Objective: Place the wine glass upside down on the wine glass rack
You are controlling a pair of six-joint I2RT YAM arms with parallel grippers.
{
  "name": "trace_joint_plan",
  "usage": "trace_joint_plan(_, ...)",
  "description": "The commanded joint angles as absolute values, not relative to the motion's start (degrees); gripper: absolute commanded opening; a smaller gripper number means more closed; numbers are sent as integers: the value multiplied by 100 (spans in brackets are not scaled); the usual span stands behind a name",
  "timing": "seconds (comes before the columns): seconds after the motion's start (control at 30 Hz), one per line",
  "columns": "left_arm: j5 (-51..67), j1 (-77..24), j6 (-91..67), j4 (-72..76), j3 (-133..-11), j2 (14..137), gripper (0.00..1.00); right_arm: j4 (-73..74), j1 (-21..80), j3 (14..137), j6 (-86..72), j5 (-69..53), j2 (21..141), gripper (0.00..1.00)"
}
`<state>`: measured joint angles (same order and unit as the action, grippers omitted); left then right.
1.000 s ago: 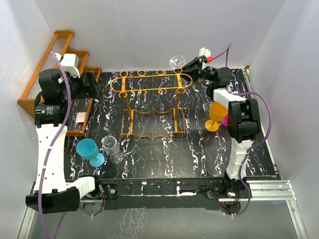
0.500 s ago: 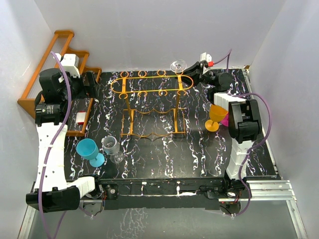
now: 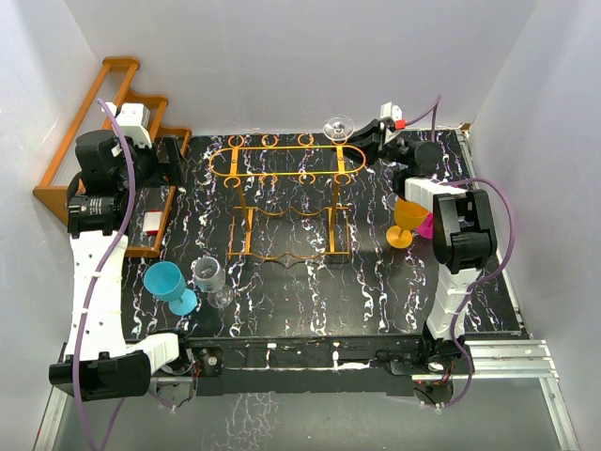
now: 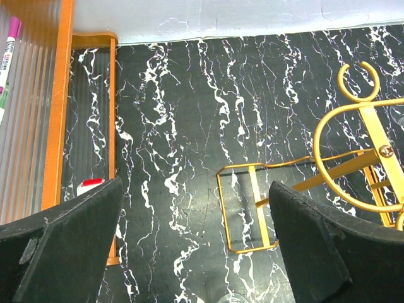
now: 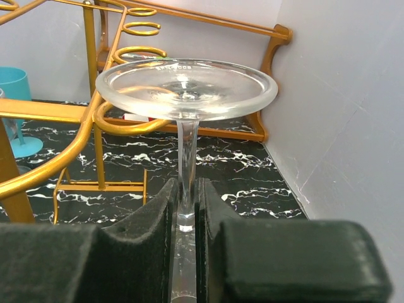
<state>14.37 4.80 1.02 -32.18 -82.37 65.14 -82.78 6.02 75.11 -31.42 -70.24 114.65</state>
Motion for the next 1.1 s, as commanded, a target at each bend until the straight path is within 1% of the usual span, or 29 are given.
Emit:
trace_joint_plan(0.0,1480,528,57,-3146,-8157,6422,97,-9073,589,7403,-3079,-7008,11091,8)
trace_joint_plan(0.23,1494,527,69,-3136,-8119,6407,97,-9259,539,7397,-3204,-6700,11095,8)
trace_joint_plan(0.53,1506,530,70,-3155,-8042,6416,97,-9371,536,7537,-3341,-6861,11173,8)
trace_joint_plan(1.07,1570,527,18,-3100,-7943,6434,97,-10078,378,7141,-3533,-6608,11128,8)
